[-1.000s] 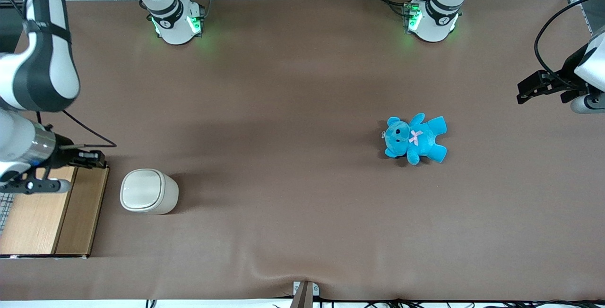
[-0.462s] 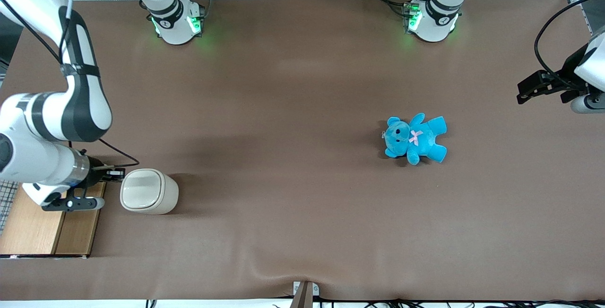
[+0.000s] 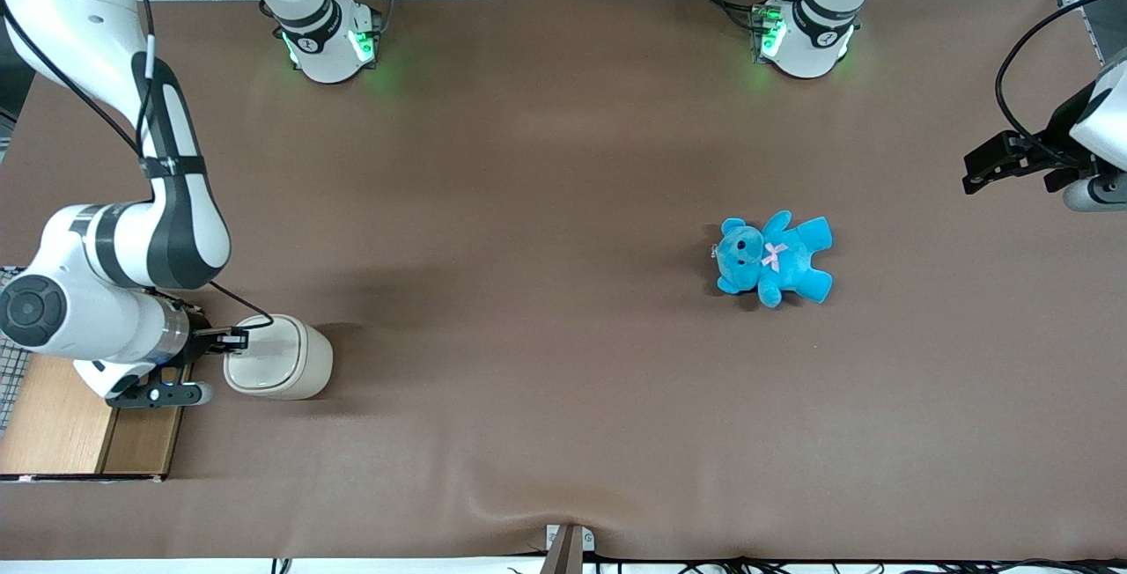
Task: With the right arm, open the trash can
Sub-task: 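Lower the right gripper onto the lid edge and push it open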
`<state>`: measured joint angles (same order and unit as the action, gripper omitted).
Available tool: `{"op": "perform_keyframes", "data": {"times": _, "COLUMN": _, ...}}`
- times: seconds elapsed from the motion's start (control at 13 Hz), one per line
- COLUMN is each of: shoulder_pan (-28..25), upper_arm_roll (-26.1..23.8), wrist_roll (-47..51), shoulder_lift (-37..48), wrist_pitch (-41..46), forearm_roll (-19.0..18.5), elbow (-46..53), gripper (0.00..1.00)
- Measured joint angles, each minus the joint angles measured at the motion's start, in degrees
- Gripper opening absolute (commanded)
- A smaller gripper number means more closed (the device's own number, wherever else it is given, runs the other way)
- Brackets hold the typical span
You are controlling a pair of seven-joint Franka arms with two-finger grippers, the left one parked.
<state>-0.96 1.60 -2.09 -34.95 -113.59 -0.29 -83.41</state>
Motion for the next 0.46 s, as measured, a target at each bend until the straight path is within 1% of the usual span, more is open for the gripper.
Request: {"op": "perform_keyframes", "data": {"times": 0.46, "shoulder_pan": 0.1, "upper_arm_roll": 0.0, "wrist_roll": 0.0, "shoulder_lift": -0.9, "wrist_pitch": -0.2, "forearm_roll": 0.0, "elbow": 0.3, "gripper": 0.00}}
